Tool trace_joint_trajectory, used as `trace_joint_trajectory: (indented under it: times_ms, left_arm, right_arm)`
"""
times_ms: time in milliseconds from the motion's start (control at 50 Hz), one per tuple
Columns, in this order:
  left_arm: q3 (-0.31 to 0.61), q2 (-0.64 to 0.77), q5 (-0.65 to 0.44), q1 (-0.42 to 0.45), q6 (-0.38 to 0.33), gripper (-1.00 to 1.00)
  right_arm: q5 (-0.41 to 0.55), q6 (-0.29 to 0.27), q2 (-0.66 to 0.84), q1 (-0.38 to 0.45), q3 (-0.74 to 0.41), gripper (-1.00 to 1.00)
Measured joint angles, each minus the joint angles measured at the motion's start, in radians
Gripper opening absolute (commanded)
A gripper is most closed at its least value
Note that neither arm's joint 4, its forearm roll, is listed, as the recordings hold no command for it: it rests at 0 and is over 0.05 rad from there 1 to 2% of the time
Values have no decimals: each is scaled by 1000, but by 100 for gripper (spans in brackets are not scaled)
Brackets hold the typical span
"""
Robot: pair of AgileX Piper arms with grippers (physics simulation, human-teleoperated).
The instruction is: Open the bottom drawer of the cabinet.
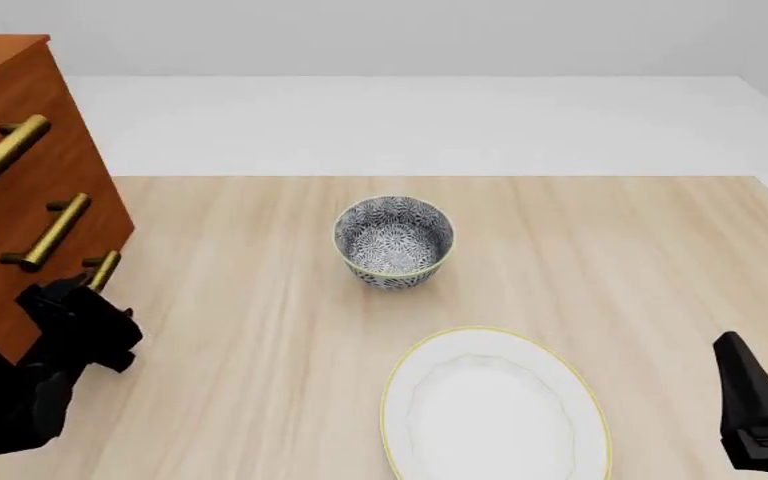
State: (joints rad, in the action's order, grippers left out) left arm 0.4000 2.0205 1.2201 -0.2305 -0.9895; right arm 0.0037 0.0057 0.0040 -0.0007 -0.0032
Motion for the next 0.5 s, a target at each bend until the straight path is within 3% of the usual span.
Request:
trace_joint_trajectory:
  times_ms: [140,160,320,500]
  left_arm:
    - [1,1,0,-3,1,100]
    - [1,1,0,-2,0,-100]
    - [13,-14,0,-6,-181,-100]
    - [12,-15,0,3,-270,-100]
  right_arm:
    - [0,0,0,0,0,100]
    - [0,0,0,0,0,100]
    - [0,0,0,0,0,100]
    - [0,0,0,0,0,100]
